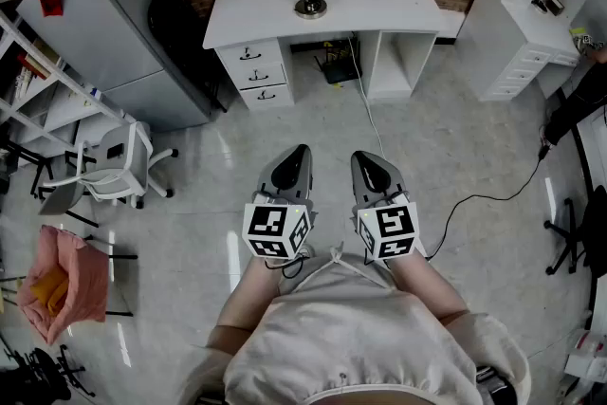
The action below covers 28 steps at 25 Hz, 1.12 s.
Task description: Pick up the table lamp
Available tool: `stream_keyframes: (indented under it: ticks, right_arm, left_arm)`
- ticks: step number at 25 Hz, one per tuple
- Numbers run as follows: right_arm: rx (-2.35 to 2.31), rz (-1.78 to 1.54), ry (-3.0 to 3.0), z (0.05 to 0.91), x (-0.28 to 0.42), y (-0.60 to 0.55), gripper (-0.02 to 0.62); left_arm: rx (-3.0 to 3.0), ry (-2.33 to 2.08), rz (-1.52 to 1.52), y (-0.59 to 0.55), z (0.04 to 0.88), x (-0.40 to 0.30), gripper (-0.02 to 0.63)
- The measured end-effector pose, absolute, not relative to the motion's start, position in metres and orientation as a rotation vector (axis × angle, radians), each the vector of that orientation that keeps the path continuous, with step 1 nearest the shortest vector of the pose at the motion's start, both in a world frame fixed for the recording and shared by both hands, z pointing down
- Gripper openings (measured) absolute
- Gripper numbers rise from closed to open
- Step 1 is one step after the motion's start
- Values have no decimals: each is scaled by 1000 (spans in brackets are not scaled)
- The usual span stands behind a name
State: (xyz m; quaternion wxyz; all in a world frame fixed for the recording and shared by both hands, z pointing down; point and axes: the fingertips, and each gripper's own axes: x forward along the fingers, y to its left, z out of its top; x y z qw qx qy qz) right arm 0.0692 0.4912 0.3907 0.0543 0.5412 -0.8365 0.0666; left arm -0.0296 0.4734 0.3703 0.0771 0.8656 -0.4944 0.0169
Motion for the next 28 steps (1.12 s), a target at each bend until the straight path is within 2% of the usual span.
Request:
stream_keyframes:
  ticks: [21,28]
  right_arm:
    - [1575,190,-2580,403,112,531,29]
    - [1577,209,-2580,407,111,514,30]
  left_arm:
    - [2530,-1494,95,517,397,22,21]
    - [2519,-1475,118,497,408,24,21]
